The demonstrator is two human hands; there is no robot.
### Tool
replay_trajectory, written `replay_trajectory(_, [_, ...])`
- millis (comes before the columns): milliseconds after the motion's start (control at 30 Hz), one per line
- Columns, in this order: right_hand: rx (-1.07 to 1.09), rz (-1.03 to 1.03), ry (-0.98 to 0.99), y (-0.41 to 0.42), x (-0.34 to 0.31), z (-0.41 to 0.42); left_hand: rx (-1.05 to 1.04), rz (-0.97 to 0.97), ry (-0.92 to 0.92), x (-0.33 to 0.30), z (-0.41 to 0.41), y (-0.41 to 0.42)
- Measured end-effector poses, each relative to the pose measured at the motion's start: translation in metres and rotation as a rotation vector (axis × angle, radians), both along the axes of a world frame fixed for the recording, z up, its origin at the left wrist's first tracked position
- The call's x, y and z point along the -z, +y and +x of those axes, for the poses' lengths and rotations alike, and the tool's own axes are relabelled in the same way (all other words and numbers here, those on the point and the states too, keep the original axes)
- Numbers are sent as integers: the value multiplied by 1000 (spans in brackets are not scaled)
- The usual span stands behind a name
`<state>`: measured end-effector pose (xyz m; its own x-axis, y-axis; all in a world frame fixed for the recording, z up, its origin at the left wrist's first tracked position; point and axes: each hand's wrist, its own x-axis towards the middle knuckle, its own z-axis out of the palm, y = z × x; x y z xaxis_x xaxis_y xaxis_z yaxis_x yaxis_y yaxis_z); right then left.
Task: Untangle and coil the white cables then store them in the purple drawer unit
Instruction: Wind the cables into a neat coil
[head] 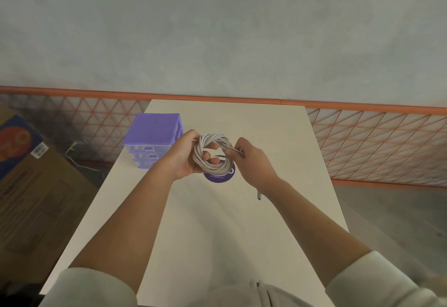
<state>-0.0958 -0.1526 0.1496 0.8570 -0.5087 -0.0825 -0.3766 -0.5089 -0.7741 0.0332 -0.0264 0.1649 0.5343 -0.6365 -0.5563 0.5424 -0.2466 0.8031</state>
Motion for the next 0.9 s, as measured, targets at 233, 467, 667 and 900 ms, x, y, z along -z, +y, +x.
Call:
replay_trajectory(233, [-27, -174, 115, 1, -3, -1, 283, 259, -254, -6, -4, 1])
replay_trajectory(467, [-10, -221, 88, 1, -2, 3, 188, 300, -387, 3, -4, -5])
replay_trajectory(667, [-78, -173, 60, 2, -8, 5, 58, 242, -436, 6, -7, -11])
replay_trajectory(900, [60, -280, 110, -8, -16, 7, 150, -97, -142, 9, -9, -1])
